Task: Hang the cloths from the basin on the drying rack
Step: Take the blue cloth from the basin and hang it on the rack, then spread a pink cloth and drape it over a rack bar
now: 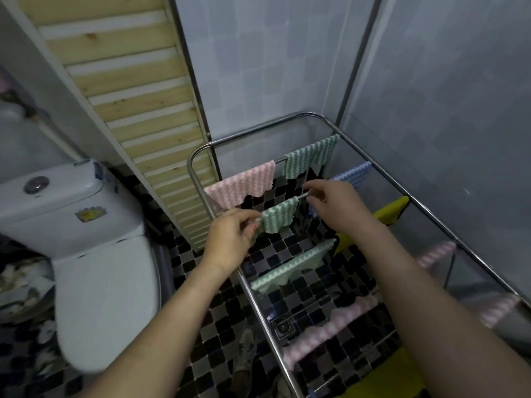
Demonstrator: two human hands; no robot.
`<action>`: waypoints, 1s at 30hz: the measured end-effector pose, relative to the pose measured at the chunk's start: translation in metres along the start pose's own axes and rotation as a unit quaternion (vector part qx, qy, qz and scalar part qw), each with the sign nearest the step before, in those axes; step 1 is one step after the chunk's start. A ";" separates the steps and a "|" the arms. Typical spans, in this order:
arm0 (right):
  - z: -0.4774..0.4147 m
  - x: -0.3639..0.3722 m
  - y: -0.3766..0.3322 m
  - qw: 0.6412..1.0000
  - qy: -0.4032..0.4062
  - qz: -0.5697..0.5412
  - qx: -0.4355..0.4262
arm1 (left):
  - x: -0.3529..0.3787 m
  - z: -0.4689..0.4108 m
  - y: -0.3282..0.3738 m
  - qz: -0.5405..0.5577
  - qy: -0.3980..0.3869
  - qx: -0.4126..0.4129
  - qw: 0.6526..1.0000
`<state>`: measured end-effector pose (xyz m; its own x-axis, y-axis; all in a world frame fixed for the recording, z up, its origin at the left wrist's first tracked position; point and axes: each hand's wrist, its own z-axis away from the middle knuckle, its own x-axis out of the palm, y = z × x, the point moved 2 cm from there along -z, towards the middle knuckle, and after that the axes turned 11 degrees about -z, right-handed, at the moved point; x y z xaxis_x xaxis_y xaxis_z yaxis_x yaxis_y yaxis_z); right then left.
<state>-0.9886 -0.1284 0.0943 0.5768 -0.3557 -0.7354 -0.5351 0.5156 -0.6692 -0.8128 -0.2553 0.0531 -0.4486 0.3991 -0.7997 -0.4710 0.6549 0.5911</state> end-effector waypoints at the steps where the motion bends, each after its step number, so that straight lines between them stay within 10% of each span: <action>1: 0.008 0.000 -0.006 1.000 0.003 -0.014 -0.003 | -0.005 0.008 0.002 0.019 0.006 -0.015 1.000; 8: 0.055 0.015 -0.043 0.986 -0.002 -0.166 -0.013 | -0.044 0.067 0.005 0.182 0.034 -0.102 0.977; 17: 0.124 0.099 -0.140 0.863 -0.098 -0.494 0.047 | -0.115 0.173 -0.034 0.268 0.084 -0.168 0.945; 30: 0.295 0.297 -0.315 0.838 -0.406 -0.363 -0.029 | -0.237 0.451 -0.152 0.161 0.268 -0.383 0.870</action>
<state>-0.4665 -0.1661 0.1185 0.9808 0.1007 0.1673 0.1232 0.3454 -0.9303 -0.2927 -0.1597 0.1050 -0.8434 -0.0076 -0.5373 -0.5315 -0.1356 0.8361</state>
